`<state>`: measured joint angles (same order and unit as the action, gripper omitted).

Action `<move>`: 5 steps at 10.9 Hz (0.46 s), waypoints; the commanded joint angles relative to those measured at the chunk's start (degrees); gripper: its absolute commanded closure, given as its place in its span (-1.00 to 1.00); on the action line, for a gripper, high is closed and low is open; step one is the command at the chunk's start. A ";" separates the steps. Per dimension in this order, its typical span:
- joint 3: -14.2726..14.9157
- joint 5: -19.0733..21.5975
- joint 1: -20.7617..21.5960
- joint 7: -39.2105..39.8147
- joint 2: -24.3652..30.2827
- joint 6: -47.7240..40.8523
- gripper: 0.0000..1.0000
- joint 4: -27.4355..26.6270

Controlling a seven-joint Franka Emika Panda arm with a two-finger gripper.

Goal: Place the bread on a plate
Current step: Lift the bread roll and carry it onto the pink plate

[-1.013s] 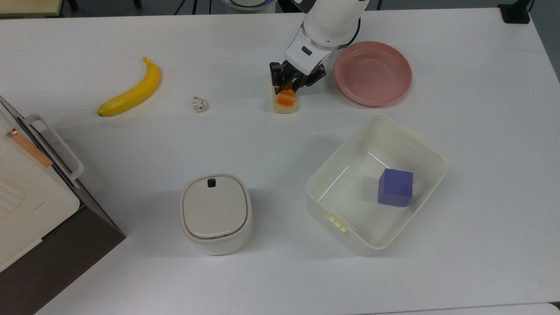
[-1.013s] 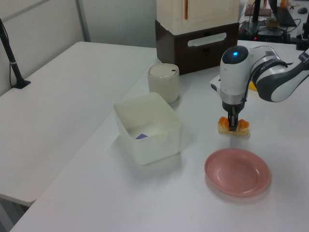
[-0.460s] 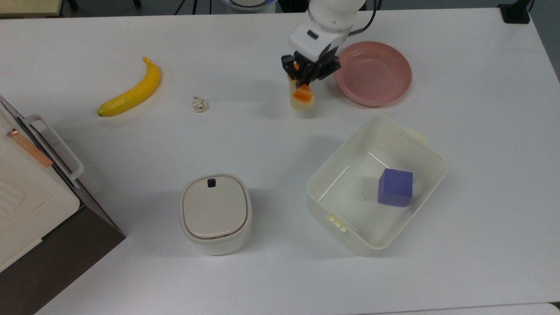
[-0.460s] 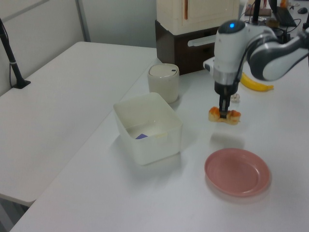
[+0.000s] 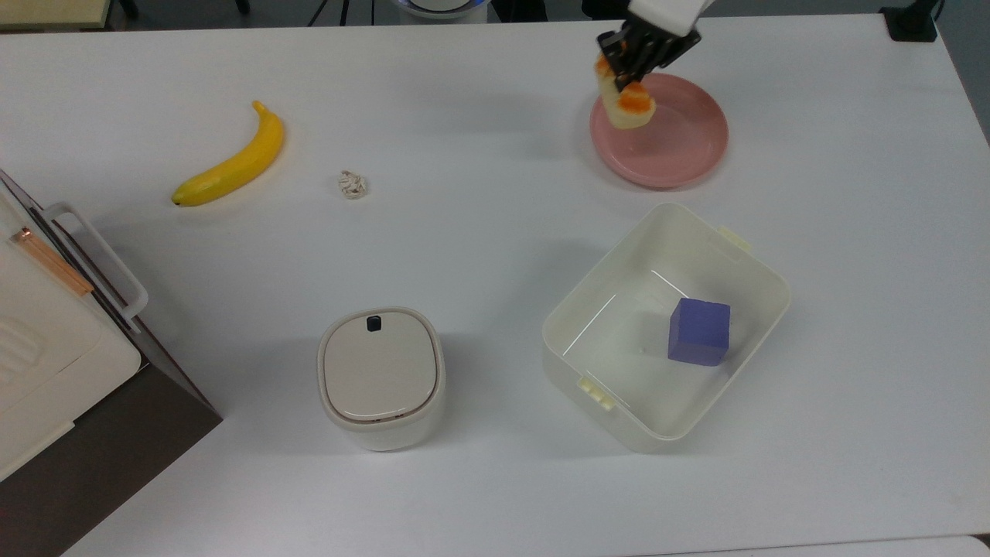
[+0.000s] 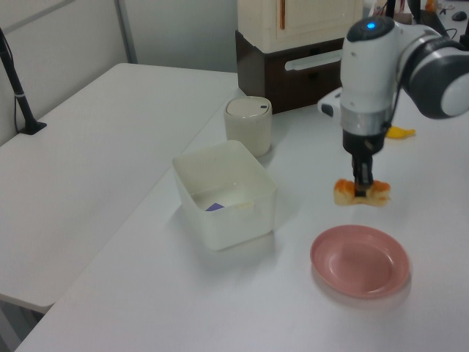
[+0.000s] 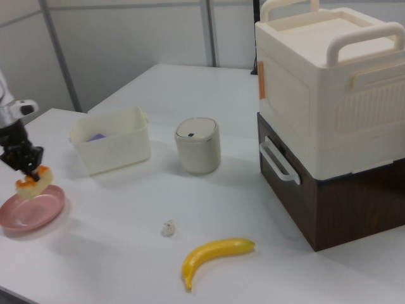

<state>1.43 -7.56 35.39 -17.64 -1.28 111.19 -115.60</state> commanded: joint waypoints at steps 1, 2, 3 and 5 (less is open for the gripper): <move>-1.96 0.88 1.44 -2.21 -1.88 -1.59 0.80 0.64; -1.87 0.88 1.18 -3.70 -2.06 -1.51 -0.02 0.73; -1.87 0.79 1.18 -3.97 -2.15 -1.59 -0.99 1.51; -1.87 0.79 0.91 -4.41 -1.80 -2.46 -1.00 2.83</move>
<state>-0.80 -7.56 36.21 -20.74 -3.42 110.81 -115.13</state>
